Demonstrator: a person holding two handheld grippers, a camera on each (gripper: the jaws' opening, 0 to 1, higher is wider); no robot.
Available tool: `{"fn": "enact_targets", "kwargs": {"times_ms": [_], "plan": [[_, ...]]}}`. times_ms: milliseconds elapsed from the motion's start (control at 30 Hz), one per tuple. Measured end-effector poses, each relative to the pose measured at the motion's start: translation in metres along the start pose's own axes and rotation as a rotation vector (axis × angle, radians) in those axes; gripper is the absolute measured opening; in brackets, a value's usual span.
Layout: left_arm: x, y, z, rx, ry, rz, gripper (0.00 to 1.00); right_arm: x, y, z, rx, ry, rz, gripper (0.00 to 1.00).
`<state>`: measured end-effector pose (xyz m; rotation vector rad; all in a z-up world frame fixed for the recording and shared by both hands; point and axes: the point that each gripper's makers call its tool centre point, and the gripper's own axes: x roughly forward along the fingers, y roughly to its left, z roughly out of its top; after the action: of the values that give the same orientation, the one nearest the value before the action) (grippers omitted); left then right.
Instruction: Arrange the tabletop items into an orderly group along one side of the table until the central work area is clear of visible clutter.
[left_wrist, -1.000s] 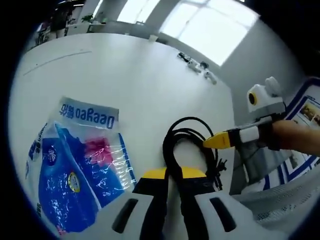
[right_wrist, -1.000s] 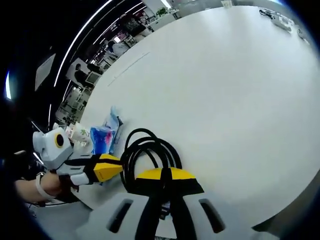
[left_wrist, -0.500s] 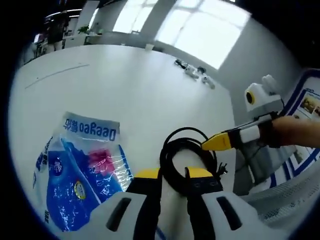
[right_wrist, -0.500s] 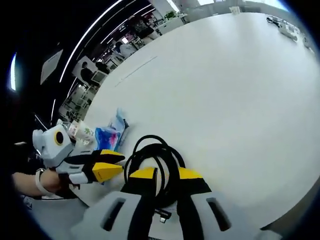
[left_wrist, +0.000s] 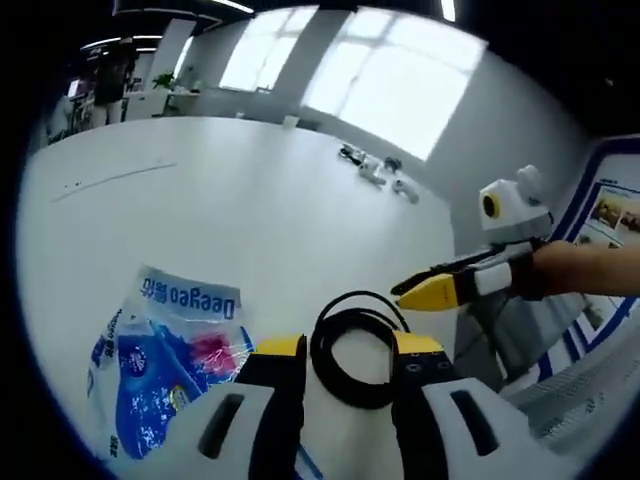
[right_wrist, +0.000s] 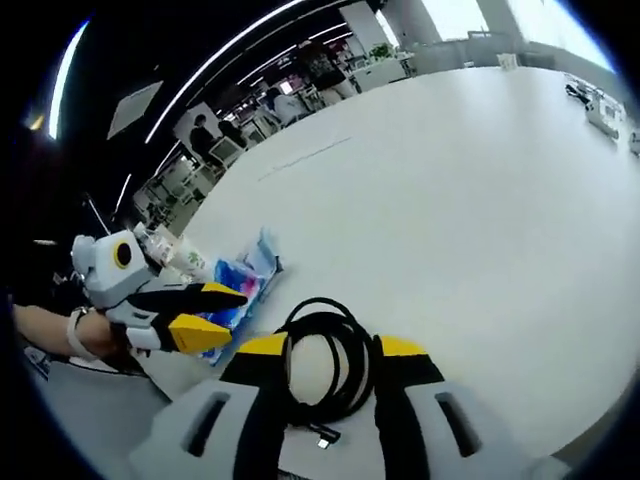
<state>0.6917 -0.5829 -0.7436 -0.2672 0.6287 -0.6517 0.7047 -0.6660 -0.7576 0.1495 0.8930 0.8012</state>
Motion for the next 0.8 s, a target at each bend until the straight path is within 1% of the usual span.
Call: {"fn": "enact_targets", "kwargs": {"times_ms": [33,100,200,300,367,400,467,500,533,567,600,633,700,800], "plan": [[-0.003,0.0,0.001,0.004,-0.001,0.002,0.38,-0.001,0.0,-0.001,-0.029,0.012,-0.005,0.32],[-0.007,-0.001,0.002,0.01,-0.002,0.008,0.46,-0.002,0.003,0.0,-0.062,0.004,0.008,0.35],[-0.018,-0.002,0.007,0.025,-0.021,0.018,0.57,-0.003,0.009,0.001,-0.106,-0.001,0.025,0.42],[-0.029,0.002,0.01,0.031,-0.036,0.027,0.62,-0.002,0.012,0.002,-0.129,0.001,0.033,0.49],[-0.035,0.003,0.012,0.018,-0.041,0.028,0.66,-0.002,0.014,0.003,-0.148,-0.001,0.036,0.54],[-0.039,0.004,0.014,0.009,-0.053,0.033,0.68,-0.001,0.016,0.005,-0.16,-0.005,0.042,0.56],[-0.046,0.009,0.015,0.009,-0.052,0.057,0.74,0.0,0.018,0.007,-0.173,-0.004,0.041,0.61],[-0.049,0.011,0.014,0.013,-0.054,0.063,0.77,0.001,0.02,0.007,-0.193,-0.001,0.052,0.63],[-0.052,0.014,0.014,0.007,-0.059,0.069,0.79,0.002,0.022,0.008,-0.205,-0.004,0.057,0.67],[-0.056,0.017,0.012,-0.019,-0.052,0.088,0.82,0.002,0.024,0.007,-0.219,0.007,0.056,0.68],[-0.061,0.018,0.011,-0.045,-0.053,0.086,0.82,0.002,0.024,0.006,-0.226,0.015,0.056,0.67],[-0.064,0.019,0.011,-0.049,-0.061,0.091,0.81,0.003,0.026,0.006,-0.24,0.021,0.063,0.67],[-0.071,0.023,0.007,-0.056,-0.055,0.104,0.81,0.005,0.028,0.007,-0.251,0.02,0.064,0.67],[-0.081,0.027,0.004,-0.069,-0.062,0.125,0.8,0.008,0.032,0.009,-0.257,0.022,0.074,0.66]]}}
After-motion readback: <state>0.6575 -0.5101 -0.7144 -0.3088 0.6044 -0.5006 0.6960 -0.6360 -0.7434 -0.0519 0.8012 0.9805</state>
